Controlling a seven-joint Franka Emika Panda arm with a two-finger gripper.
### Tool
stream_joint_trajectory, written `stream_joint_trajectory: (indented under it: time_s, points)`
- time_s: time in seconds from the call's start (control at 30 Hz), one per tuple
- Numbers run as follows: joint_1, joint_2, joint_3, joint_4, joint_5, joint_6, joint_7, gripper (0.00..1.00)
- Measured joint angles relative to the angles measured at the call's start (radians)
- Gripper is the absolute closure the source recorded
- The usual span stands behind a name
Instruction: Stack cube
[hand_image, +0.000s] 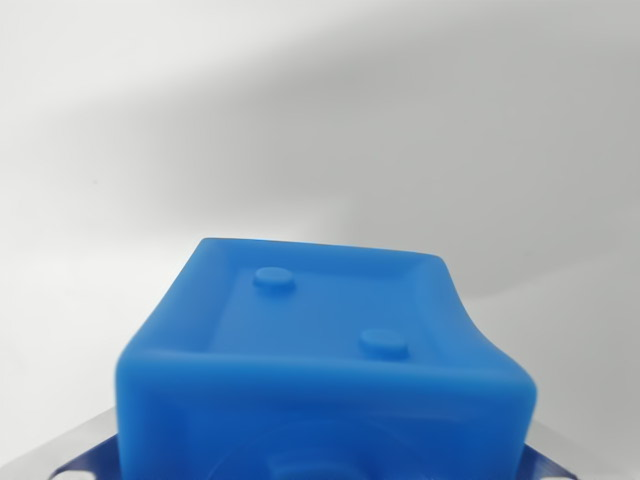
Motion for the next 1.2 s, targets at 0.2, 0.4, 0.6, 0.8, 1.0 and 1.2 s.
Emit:
stream_joint_trajectory:
  time_s: [0.2,0.4,0.6,0.8,1.0,1.2]
  points:
    - [0.000,-0.037,0.000,-0.005,0.000,-0.031,0.000,1.00]
    - [0.000,-0.073,0.000,-0.009,0.000,-0.062,0.000,1.00]
    - [-0.004,-0.100,0.000,-0.014,0.000,-0.081,-0.018,1.00]
    - [-0.023,-0.105,0.000,-0.025,0.000,-0.081,-0.069,1.00]
    - [-0.039,-0.119,0.001,-0.033,0.000,-0.084,-0.123,1.00]
    - [-0.057,-0.133,0.001,-0.045,0.000,-0.087,-0.183,1.00]
